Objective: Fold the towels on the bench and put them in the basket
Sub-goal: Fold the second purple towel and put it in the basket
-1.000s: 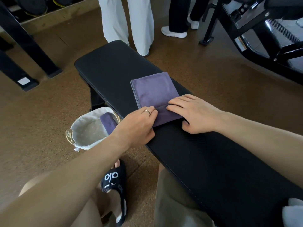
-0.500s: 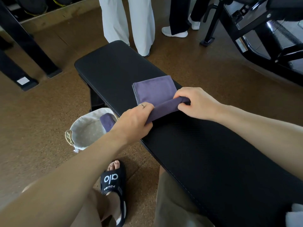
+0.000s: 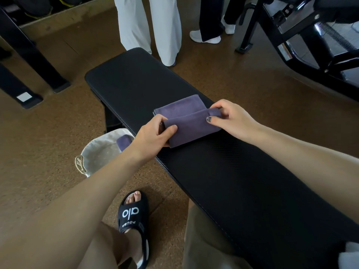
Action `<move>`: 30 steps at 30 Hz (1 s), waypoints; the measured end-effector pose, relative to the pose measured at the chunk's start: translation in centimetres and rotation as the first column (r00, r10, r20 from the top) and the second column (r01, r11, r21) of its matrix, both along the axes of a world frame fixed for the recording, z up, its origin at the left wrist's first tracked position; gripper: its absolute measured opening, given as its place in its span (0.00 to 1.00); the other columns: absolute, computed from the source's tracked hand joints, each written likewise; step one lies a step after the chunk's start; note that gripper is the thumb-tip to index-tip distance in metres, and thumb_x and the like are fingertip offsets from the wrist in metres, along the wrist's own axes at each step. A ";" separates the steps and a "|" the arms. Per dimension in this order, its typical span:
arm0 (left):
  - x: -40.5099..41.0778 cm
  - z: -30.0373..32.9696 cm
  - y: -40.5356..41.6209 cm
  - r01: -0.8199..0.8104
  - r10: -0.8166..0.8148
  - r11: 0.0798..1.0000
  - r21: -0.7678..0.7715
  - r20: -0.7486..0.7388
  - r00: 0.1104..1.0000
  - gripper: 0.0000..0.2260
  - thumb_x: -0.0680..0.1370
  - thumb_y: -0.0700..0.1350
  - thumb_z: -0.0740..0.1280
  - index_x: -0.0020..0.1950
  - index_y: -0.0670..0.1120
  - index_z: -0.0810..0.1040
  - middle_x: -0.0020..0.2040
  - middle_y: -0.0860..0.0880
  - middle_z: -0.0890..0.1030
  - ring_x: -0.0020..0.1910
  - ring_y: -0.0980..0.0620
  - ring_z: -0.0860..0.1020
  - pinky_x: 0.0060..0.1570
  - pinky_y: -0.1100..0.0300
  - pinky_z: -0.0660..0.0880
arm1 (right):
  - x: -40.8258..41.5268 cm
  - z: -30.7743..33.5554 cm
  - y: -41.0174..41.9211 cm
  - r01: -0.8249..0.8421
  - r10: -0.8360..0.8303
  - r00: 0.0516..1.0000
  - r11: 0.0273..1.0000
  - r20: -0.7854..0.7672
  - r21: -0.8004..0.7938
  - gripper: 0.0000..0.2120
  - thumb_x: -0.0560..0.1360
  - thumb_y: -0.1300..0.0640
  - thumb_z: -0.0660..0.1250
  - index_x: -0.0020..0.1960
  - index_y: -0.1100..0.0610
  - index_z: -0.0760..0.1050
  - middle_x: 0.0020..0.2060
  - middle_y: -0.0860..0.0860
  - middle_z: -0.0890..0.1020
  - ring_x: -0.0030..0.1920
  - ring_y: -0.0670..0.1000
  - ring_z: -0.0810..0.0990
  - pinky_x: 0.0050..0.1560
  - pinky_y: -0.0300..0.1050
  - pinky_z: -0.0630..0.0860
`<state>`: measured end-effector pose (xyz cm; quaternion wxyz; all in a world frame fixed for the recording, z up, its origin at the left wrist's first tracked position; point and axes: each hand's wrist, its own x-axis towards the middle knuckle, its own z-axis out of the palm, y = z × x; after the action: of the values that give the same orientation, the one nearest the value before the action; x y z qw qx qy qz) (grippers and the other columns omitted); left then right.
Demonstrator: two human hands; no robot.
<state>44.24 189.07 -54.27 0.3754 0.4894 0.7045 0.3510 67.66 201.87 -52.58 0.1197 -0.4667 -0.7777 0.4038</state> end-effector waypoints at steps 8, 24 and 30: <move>0.2 -0.9 0.9 -0.116 0.116 0.990 -0.080 -0.001 0.993 0.06 0.83 0.47 0.65 0.55 0.45 0.75 0.52 0.44 0.82 0.47 0.48 0.84 0.45 0.50 0.85 | -2.4 -3.1 -1.2 0.209 -0.204 0.977 0.969 -0.056 0.132 0.12 0.81 0.47 0.65 0.60 0.52 0.73 0.46 0.46 0.81 0.46 0.47 0.79 0.57 0.53 0.78; 0.4 -1.0 1.0 -0.134 0.095 0.979 -0.151 -0.244 0.965 0.11 0.80 0.50 0.67 0.47 0.43 0.75 0.37 0.45 0.84 0.30 0.49 0.84 0.43 0.45 0.83 | -3.6 -3.9 -1.7 0.202 -0.249 0.962 0.924 0.110 0.325 0.10 0.83 0.46 0.62 0.57 0.51 0.66 0.44 0.48 0.77 0.46 0.52 0.82 0.61 0.60 0.78; 1.1 -1.2 0.4 -0.062 0.072 0.997 0.038 -0.607 0.791 0.15 0.79 0.49 0.69 0.58 0.46 0.66 0.53 0.45 0.74 0.46 0.45 0.75 0.42 0.49 0.72 | -3.5 -4.2 -1.9 0.141 -0.219 0.967 0.885 0.129 0.443 0.10 0.83 0.49 0.63 0.56 0.53 0.65 0.47 0.50 0.76 0.42 0.51 0.79 0.53 0.54 0.78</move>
<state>45.34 189.46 -55.44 0.1126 0.5539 0.8018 0.1939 64.14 199.97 -56.79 0.1877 -0.5328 -0.8082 0.1665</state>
